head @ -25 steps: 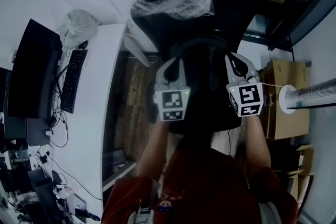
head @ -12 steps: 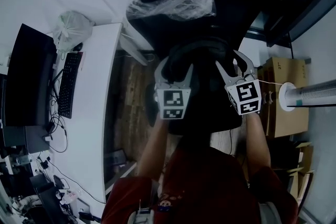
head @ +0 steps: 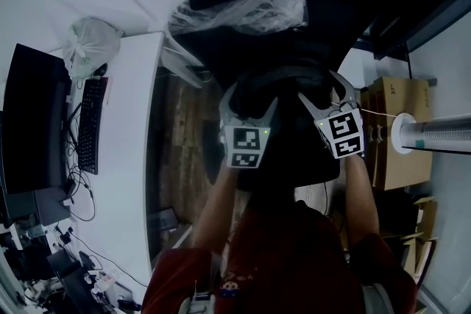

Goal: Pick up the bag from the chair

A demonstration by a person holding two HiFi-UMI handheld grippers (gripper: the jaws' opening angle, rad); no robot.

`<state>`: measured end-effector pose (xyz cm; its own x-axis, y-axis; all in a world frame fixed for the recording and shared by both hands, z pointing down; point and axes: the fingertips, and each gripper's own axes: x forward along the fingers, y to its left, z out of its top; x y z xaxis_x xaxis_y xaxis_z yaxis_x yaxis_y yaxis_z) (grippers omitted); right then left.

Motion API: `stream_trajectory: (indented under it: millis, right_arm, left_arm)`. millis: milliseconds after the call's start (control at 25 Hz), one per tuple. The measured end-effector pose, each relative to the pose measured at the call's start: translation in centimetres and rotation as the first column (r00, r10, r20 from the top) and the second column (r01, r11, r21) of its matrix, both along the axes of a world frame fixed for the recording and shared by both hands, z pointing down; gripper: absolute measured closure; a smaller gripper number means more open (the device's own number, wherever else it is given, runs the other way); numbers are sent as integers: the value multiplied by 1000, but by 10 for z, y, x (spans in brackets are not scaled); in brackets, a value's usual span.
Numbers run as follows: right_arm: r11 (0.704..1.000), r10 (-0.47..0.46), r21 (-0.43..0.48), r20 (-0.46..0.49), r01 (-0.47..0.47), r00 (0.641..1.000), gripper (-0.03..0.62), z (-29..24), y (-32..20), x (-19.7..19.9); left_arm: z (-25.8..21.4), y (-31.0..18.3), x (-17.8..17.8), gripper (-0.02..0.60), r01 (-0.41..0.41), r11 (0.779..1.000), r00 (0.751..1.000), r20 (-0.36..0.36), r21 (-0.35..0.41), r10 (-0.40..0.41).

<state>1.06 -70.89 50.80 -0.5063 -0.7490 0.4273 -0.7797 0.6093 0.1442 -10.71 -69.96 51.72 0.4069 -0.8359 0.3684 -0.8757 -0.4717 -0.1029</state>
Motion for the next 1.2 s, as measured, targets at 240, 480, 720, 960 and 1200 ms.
stream_trajectory:
  millis: [240, 480, 720, 960, 1200]
  right_arm:
    - [998, -15, -66, 2, 15, 1000, 196, 24, -21, 1]
    - [995, -30, -92, -24, 27, 999, 184, 43, -36, -1]
    - [997, -36, -76, -79, 30, 996, 187, 54, -43, -3]
    - [998, -32, -62, -86, 27, 996, 252, 55, -46, -3]
    - [998, -9, -62, -95, 3, 995, 349, 54, -39, -4]
  left_arm:
    - [20, -22, 1, 122, -25, 999, 1000, -16, -46, 25]
    - [34, -33, 7, 117, -55, 996, 998, -17, -63, 54]
    - [37, -39, 6, 167, -35, 999, 999, -15, -41, 35]
    - [38, -41, 6, 243, -32, 998, 999, -34, -57, 31]
    - [40, -34, 10, 338, -30, 995, 997, -80, -98, 22]
